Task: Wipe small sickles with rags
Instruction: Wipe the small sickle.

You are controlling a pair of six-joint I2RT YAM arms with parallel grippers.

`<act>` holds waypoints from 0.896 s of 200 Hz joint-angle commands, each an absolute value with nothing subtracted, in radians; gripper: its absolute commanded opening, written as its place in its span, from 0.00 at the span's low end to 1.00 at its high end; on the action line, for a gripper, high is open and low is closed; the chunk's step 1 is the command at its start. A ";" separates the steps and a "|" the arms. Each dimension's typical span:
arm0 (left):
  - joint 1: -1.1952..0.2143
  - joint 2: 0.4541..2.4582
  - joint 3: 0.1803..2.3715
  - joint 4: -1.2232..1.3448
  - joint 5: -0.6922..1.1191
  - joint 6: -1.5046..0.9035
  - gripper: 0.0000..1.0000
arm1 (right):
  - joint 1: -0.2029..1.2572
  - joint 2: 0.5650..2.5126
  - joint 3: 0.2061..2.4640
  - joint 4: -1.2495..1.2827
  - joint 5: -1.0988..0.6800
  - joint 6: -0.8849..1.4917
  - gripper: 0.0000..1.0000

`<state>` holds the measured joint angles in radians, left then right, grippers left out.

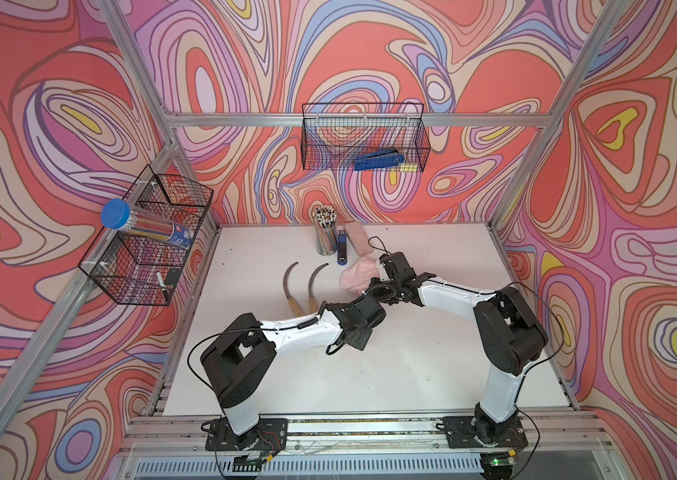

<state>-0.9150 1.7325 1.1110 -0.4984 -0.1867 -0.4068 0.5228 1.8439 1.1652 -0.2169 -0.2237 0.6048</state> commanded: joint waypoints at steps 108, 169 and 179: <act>-0.893 1.724 1.105 -0.504 -0.147 -0.419 0.00 | 0.576 1.988 1.294 -0.319 -0.114 0.562 0.00; -0.893 1.724 1.106 -0.514 -0.175 -0.424 0.00 | 0.564 2.069 1.327 -0.399 -0.054 0.605 0.00; -0.893 1.726 1.108 -0.518 -0.178 -0.426 0.00 | 0.539 2.079 1.314 -0.395 -0.077 0.625 0.00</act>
<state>-0.8928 1.7332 1.1107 -0.4973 -0.1326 -0.4221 0.5720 2.0235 1.3239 -0.3256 -0.1078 0.5900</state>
